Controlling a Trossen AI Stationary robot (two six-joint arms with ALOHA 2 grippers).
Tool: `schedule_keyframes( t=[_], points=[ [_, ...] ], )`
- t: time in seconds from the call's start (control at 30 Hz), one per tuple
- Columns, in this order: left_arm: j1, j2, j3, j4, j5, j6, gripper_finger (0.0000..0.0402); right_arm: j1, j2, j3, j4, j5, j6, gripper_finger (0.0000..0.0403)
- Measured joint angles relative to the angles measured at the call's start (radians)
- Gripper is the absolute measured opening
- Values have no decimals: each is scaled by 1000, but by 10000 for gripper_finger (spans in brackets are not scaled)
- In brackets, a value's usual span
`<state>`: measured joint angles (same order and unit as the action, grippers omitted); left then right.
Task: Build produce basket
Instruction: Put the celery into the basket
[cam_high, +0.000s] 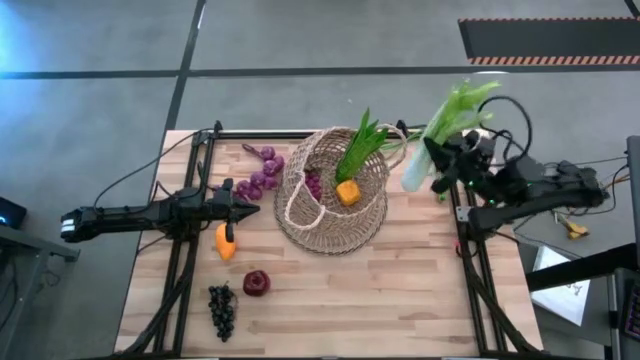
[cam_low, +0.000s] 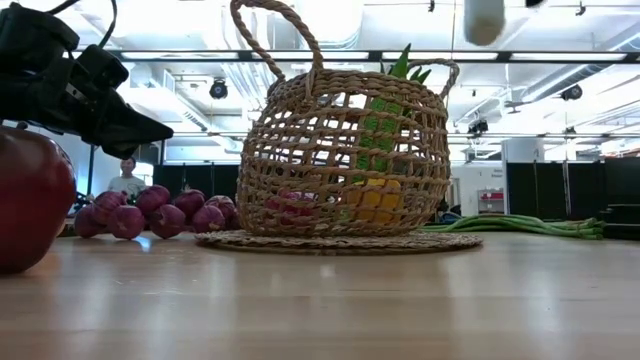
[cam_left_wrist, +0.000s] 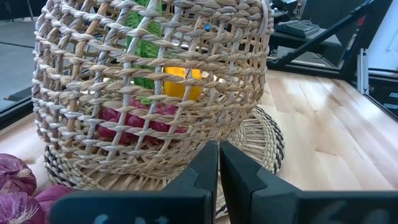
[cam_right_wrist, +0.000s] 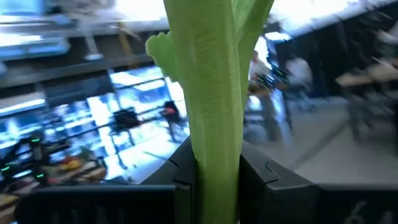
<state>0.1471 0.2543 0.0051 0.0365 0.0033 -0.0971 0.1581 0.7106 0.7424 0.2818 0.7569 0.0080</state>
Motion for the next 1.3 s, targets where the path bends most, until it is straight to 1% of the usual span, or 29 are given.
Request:
schedule_keyframes(
  t=[0.07, 0.13, 0.23, 0.3, 0.37, 0.43, 0.5, 0.57, 0.63, 0.73, 0.83, 0.97, 1.13, 1.3],
  points=[
    [0, 0, 0, 0, 0, 0, 0, 36, 74, -8, 113, -4, -75, 53],
    [0, 0, 0, 0, 0, 0, 0, 48, 159, -9, 236, -5, -129, 54],
    [0, 0, 0, 0, 0, 0, 0, 40, 304, -10, 419, -6, -187, 54],
    [0, 0, 0, 0, 0, 0, 0, 27, 426, -15, 533, -14, -227, 54],
    [0, 0, 0, 0, 0, 0, 0, 8, 535, -15, 695, -8, -260, 54],
    [0, -1, 0, 0, 0, 0, 0, -14, 634, -9, 864, 3, -270, 54],
    [0, 0, 0, 1, 0, 0, 0, -32, 734, -9, 976, 7, -265, 54],
    [0, 0, 0, 1, 0, 0, 0, -40, 817, -13, 1039, 5, -264, 54],
    [0, 0, 0, 0, 0, 0, 0, -47, 866, -14, 1091, 0, -252, 54],
    [0, 0, 0, 0, 0, 0, 0, -56, 910, -10, 1115, 2, -183, 54],
    [0, 0, 0, 0, 0, 0, 0, -58, 956, -12, 1085, 2, -140, 54],
    [0, 0, 0, 0, 0, 0, 0, -61, 967, -11, 1084, -2, -95, 67],
    [0, 0, 0, 0, 0, 0, 0, -62, 967, -11, 1004, -10, -32, 103],
    [0, 0, 0, 0, 0, 0, 0, -73, 946, -11, 901, -53, 33, 160]
  ],
)
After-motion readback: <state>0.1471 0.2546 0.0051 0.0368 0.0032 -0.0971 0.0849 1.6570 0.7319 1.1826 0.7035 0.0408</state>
